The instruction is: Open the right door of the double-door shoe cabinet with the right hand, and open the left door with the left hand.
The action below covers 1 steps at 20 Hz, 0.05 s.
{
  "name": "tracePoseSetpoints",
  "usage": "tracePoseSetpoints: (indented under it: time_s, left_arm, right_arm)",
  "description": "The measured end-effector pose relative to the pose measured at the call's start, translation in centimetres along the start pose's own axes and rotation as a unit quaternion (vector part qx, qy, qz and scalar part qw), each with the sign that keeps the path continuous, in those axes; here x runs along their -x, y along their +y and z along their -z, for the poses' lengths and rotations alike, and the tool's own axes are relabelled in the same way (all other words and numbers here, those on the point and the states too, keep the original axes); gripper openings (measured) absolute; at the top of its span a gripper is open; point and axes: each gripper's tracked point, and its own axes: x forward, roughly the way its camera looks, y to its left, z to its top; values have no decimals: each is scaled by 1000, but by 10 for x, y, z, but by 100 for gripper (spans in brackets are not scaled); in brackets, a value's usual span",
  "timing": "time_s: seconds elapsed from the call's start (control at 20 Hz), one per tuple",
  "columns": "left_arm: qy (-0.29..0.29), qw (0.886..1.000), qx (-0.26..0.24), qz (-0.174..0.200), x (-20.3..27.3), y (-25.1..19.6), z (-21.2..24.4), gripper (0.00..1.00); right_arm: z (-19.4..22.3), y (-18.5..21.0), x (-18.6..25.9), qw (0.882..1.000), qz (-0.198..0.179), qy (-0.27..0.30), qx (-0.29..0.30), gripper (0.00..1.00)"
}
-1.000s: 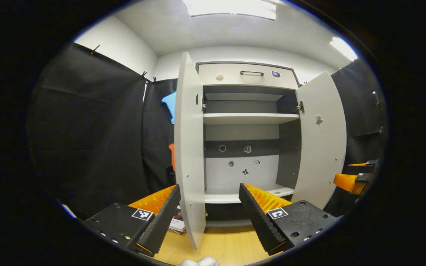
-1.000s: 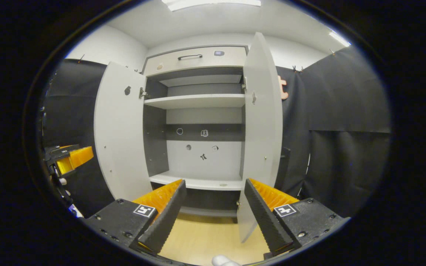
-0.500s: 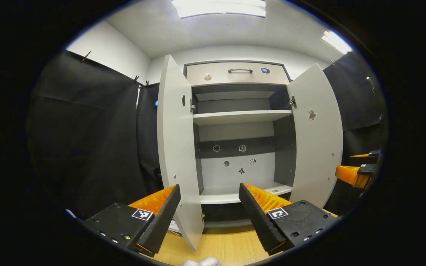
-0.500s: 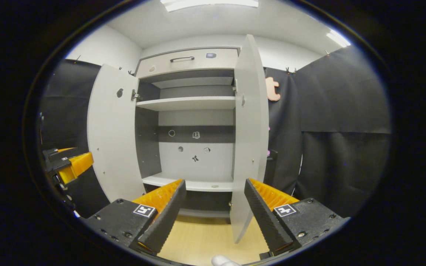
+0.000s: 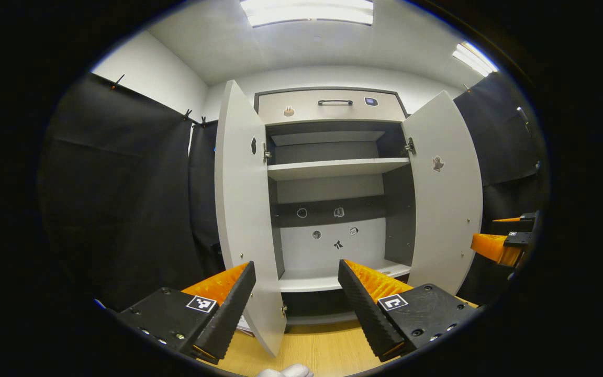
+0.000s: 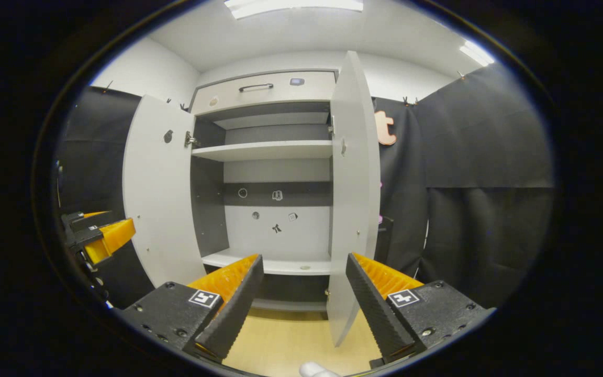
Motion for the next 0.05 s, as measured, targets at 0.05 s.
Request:
tracePoseSetpoints:
  time_s: [0.05]
  left_arm:
    - [0,1000,1,2,0,-1,0,96]
  right_arm:
    - [1,1,0,1000,-3,1,0,99]
